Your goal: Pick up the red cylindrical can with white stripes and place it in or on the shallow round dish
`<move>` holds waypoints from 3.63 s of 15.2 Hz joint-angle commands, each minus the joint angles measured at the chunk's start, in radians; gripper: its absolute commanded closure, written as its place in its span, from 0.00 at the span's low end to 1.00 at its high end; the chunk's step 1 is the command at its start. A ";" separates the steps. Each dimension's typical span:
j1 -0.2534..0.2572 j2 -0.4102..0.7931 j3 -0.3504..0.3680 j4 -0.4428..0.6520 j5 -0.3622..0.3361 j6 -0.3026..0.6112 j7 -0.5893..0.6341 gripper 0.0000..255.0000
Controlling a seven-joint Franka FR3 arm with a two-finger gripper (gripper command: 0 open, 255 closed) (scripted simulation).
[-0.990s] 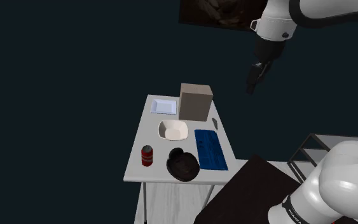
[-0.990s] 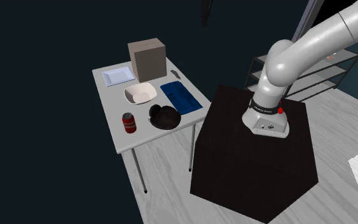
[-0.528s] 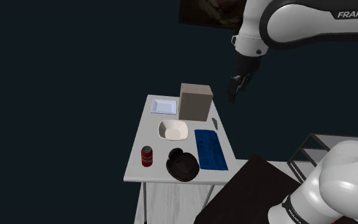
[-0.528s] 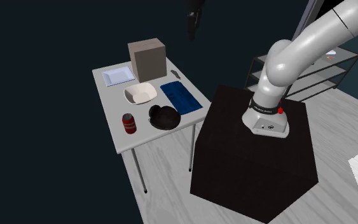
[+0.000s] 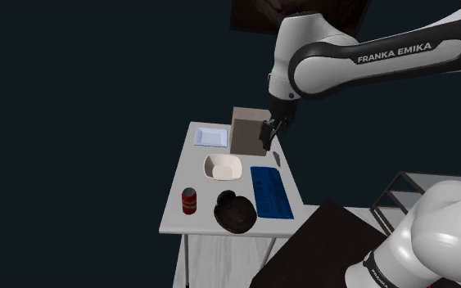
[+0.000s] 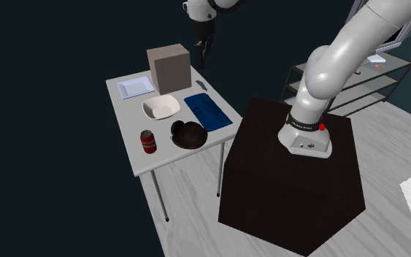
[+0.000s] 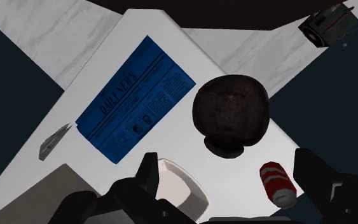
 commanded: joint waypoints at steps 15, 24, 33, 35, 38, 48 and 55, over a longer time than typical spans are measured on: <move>0.027 0.583 0.072 0.209 -0.071 0.358 0.224 0.00; 0.089 0.933 0.051 0.478 -0.129 0.434 0.321 0.00; 0.151 1.253 0.029 0.810 -0.141 0.427 0.357 0.00; 0.154 1.274 0.026 0.818 -0.144 0.441 0.359 0.00; 0.158 1.307 0.021 0.831 -0.148 0.461 0.361 0.00; 0.160 1.324 0.018 0.838 -0.150 0.471 0.362 1.00; 0.160 1.324 0.018 0.838 -0.150 0.470 0.362 1.00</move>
